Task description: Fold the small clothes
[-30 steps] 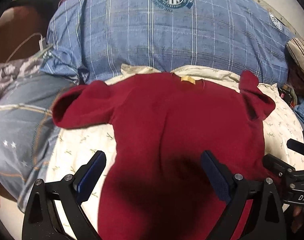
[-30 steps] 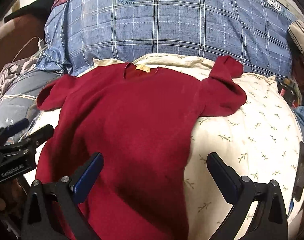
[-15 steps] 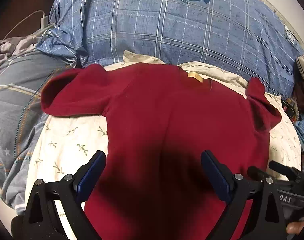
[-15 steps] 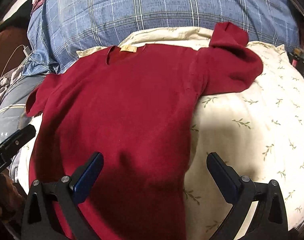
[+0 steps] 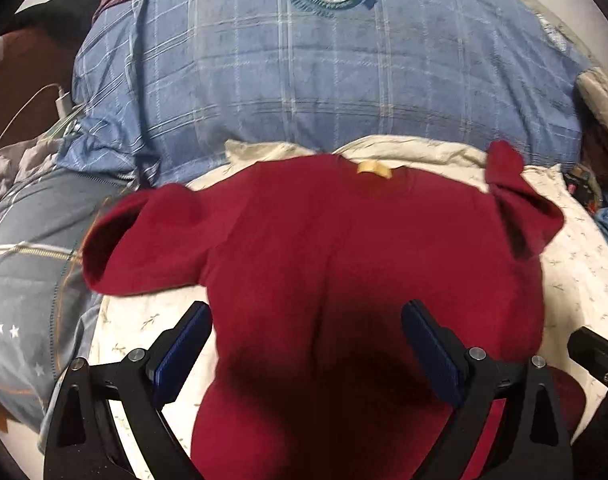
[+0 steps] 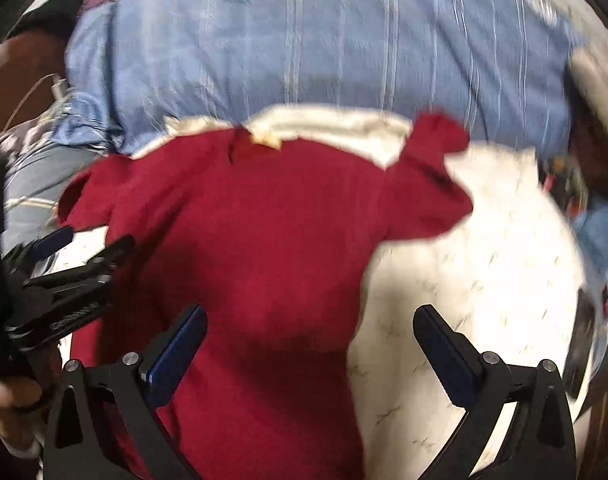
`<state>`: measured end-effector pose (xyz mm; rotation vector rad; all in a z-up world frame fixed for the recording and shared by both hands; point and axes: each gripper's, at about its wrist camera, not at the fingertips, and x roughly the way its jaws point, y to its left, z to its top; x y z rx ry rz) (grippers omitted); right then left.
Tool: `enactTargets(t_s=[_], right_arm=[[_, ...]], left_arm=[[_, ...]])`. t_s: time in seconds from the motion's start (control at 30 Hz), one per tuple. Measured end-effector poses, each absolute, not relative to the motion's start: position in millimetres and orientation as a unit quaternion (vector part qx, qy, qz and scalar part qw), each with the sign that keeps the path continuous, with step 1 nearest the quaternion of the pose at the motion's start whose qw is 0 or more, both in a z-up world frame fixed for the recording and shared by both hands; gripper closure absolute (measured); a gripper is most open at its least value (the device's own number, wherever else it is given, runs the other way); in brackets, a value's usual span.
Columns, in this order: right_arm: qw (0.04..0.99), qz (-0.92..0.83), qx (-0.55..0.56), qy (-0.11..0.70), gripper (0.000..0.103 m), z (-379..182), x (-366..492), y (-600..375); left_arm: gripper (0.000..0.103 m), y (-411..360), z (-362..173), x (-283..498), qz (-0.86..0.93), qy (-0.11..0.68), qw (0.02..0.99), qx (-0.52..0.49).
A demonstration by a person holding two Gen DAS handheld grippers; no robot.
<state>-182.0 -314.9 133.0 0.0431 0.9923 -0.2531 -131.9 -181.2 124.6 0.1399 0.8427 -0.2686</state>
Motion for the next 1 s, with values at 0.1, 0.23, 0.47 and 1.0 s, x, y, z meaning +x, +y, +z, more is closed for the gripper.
enactTargets(t_s=[0.1,0.23,0.47,1.0], right_arm=[[0.875,-0.112,0.029,0.471,0.0,124.9,-187.2,-320.8],[0.877,-0.088,0.123,0.455,0.0,103.4,-186.5,-342.7],[0.864,-0.11,0.175,0.46,0.0,77.2,-167.0,-361.1],[0.868,-0.093,0.088,0.48,0.0,67.5,-100.2,-319.1]], left_arm=[[0.007,-172.9,120.6,-136.0,-0.141,0.412,0.899,0.048],[0.007,-159.4,111.3,-135.0,-0.142,0.408,0.901,0.03],[0.007,-158.8,102.7,-113.8,-0.157,0.403,0.902,0.022],[0.007,-128.6,77.8,-64.1,-0.106,0.405,0.908,-0.002]])
